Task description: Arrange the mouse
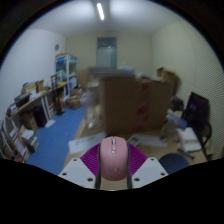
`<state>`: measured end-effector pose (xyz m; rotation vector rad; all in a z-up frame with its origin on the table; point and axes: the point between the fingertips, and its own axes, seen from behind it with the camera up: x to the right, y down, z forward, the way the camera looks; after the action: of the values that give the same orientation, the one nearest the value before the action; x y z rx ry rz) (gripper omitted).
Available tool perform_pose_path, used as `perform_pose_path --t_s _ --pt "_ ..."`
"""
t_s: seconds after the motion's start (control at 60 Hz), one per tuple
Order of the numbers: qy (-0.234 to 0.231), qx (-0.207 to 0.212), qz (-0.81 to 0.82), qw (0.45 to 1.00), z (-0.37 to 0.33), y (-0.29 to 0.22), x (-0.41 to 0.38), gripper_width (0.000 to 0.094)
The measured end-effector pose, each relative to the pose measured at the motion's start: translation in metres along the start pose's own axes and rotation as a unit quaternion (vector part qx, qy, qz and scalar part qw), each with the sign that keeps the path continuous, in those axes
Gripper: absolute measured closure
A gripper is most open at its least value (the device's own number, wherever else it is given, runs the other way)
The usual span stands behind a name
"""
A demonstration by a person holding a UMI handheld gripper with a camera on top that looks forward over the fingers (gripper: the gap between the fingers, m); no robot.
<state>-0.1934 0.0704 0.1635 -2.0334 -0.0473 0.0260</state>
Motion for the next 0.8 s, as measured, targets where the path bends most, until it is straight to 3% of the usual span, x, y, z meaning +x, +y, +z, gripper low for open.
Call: perform_pose_path --t_s 0.083,0.15,0.317,0.567,0.633,0.65,0.8 --pt "0.034 0.039 -0.001 0.999 -0.012 -0.042 0.081 0.059" --pt "0.069 0.042 -0.003 0.997 -0.006 -0.035 0.156 0.0588" --pt "0.067 -0.045 0.029 0.996 0.036 0.065 0.274 0.0587" --pt "0.002 -0.125 0.043 0.991 0.066 0.167 0.279 0.0563" --pt "0.005 -0.104 -0.003 0.995 0.069 0.166 0.282 0.057" --pt "0.005 -0.108 -0.003 0.994 0.069 0.168 0.281 0.0528" --pt "-0.002 -0.11 0.01 0.994 0.068 0.164 0.28 0.0469"
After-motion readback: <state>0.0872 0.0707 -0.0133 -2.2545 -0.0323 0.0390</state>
